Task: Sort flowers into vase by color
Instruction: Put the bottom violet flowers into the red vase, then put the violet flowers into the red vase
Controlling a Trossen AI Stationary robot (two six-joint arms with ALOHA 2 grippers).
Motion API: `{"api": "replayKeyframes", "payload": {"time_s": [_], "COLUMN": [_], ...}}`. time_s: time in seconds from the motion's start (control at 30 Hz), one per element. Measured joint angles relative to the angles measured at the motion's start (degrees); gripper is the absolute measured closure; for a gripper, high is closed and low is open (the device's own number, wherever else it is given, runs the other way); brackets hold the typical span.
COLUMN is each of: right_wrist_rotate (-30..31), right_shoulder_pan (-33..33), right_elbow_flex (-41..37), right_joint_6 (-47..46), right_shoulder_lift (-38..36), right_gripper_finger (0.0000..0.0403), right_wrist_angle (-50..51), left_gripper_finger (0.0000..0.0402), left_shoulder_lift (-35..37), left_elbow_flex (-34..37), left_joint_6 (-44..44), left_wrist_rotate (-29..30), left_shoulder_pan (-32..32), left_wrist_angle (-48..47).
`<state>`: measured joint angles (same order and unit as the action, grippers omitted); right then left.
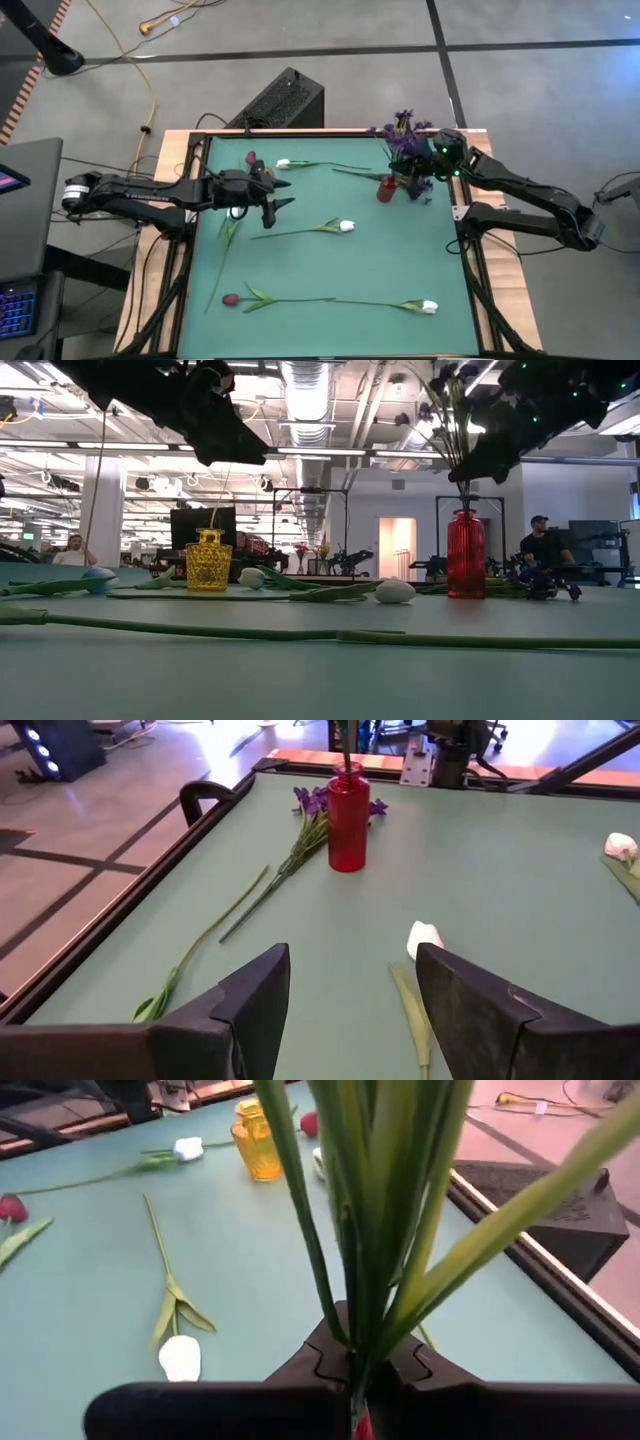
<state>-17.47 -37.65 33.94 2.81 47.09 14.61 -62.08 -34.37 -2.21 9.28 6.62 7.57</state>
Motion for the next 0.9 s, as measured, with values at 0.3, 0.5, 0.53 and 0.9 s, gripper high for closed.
{"api": "replayKeyframes", "payload": {"time_s": [0.3,0.5,0.53,0.9], "right_wrist_rotate": [-0.2,-0.4,-0.4,-0.4], "right_shoulder_pan": [0.1,0.2,0.2,0.2], "right_elbow_flex": [-1.3,-1.3,-1.3,8.7], "right_joint_6": [0.1,0.2,0.2,2.0], "right_shoulder_lift": [-0.1,-0.1,-0.1,-0.1], "right_gripper_finger": [0.0324,0.0247,0.0231,0.0132], "right_wrist_angle": [0.9,2.1,2.2,23.4], "left_gripper_finger": [0.0194,0.0194,0.0194,0.0194], "left_shoulder_lift": [0.0,0.0,0.0,0.0], "left_elbow_flex": [0.0,0.0,0.0,0.0], "left_joint_6": [-0.4,-0.4,-0.4,0.3], "left_wrist_rotate": [0.0,0.0,0.0,0.1], "left_shoulder_pan": [-0.4,-0.4,-0.4,-0.4], "left_wrist_angle": [0.0,0.0,0.0,-0.1]}}
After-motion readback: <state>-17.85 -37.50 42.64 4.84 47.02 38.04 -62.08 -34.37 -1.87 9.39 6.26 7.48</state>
